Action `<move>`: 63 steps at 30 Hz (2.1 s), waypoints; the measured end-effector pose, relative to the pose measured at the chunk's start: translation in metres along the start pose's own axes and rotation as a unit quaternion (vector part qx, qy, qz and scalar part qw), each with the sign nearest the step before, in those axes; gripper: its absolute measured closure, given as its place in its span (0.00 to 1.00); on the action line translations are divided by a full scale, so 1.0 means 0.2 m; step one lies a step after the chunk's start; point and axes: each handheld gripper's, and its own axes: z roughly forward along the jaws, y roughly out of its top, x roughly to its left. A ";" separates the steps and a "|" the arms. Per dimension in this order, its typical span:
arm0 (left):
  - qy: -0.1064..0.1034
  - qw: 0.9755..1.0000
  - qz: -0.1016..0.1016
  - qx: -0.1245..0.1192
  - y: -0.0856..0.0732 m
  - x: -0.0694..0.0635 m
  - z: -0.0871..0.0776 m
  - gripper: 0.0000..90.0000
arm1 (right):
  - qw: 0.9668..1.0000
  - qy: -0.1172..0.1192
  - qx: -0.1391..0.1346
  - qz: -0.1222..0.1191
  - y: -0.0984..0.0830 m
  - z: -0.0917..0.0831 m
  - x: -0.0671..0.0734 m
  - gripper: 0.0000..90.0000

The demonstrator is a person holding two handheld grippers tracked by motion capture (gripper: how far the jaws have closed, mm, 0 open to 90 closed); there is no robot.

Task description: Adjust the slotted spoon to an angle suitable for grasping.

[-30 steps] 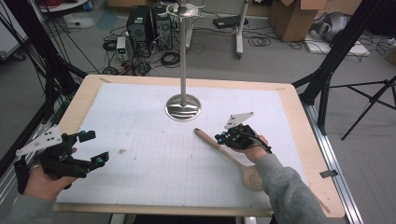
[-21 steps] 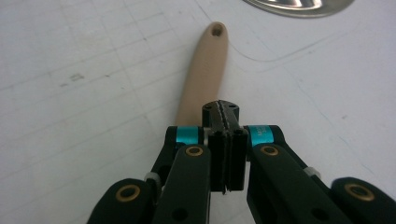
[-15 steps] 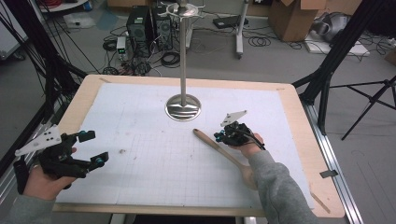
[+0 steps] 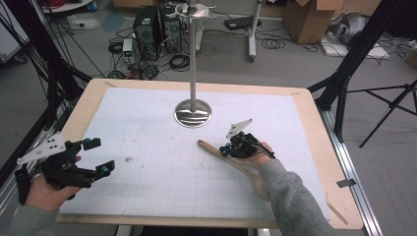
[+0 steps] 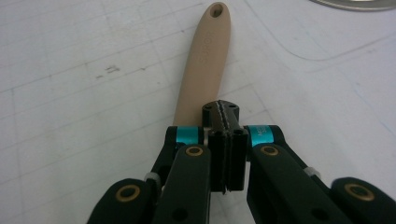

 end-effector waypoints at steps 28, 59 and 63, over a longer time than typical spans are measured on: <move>-0.004 1.000 0.010 -0.006 0.03 -0.02 0.01 0.02 | 0.996 0.022 -0.060 -0.054 0.05 -0.31 0.11 0.89; -0.020 1.000 0.010 -0.022 0.09 -0.01 0.06 0.02 | 0.994 0.025 -0.110 0.005 -0.12 -0.51 0.18 0.12; -0.022 0.999 0.011 -0.020 0.09 -0.01 0.07 0.02 | 0.994 0.024 -0.104 0.007 -0.14 -0.51 0.18 0.12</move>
